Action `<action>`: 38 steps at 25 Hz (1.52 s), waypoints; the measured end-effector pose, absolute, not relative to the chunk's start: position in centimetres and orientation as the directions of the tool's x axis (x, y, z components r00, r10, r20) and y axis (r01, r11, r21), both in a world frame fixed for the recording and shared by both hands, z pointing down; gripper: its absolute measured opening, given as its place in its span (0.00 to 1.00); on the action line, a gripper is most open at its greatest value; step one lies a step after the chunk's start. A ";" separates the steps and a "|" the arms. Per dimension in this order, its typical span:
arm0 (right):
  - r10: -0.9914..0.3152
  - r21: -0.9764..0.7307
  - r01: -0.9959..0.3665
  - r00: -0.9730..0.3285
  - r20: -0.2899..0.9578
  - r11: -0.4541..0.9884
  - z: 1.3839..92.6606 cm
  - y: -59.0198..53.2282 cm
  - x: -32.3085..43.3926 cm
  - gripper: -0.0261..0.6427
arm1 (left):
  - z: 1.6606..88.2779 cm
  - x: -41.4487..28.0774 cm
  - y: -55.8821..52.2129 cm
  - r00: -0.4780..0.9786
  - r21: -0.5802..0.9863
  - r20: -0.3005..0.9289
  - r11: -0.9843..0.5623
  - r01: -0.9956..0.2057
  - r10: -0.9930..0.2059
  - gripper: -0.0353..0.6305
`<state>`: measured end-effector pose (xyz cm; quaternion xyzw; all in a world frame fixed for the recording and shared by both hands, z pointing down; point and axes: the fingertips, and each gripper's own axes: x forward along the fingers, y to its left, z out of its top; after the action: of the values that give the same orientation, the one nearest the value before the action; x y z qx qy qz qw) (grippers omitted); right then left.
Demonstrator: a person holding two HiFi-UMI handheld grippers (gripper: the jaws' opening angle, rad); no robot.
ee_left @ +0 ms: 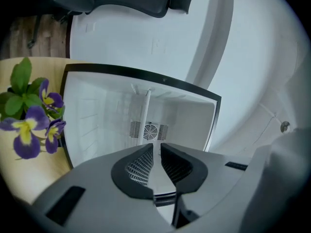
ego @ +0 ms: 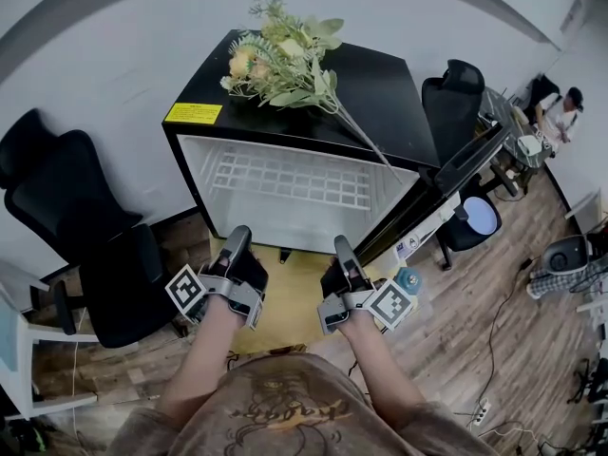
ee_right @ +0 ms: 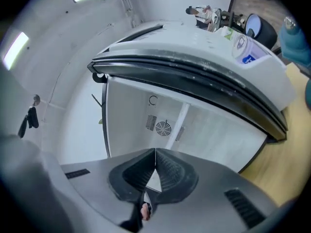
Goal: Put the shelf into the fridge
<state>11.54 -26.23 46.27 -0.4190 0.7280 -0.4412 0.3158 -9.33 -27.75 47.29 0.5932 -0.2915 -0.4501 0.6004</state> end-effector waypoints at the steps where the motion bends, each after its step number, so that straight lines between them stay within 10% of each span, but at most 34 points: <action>1: -0.885 -0.904 -0.334 -0.456 -0.093 0.267 46.0 -25.8 11.5 0.02 | 47.3 -9.5 -27.2 0.427 0.974 -0.184 -0.107 0.198 -0.885 0.15; 22: -0.862 -0.401 -0.840 -0.468 0.196 0.365 48.3 -22.0 13.9 0.02 | 46.8 -10.9 -24.5 0.636 0.666 0.012 -0.468 -0.580 -0.772 0.15; 38: -0.867 -0.158 -0.883 -0.466 0.178 0.442 48.7 -21.1 12.6 0.03 | 47.9 -10.0 -23.4 0.613 0.277 0.098 -0.570 -0.773 -0.784 0.12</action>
<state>12.60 -21.13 48.70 -0.5155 0.8484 -0.1148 -0.0353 -9.98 -23.45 47.89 0.8859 -0.4395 -0.0179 0.1473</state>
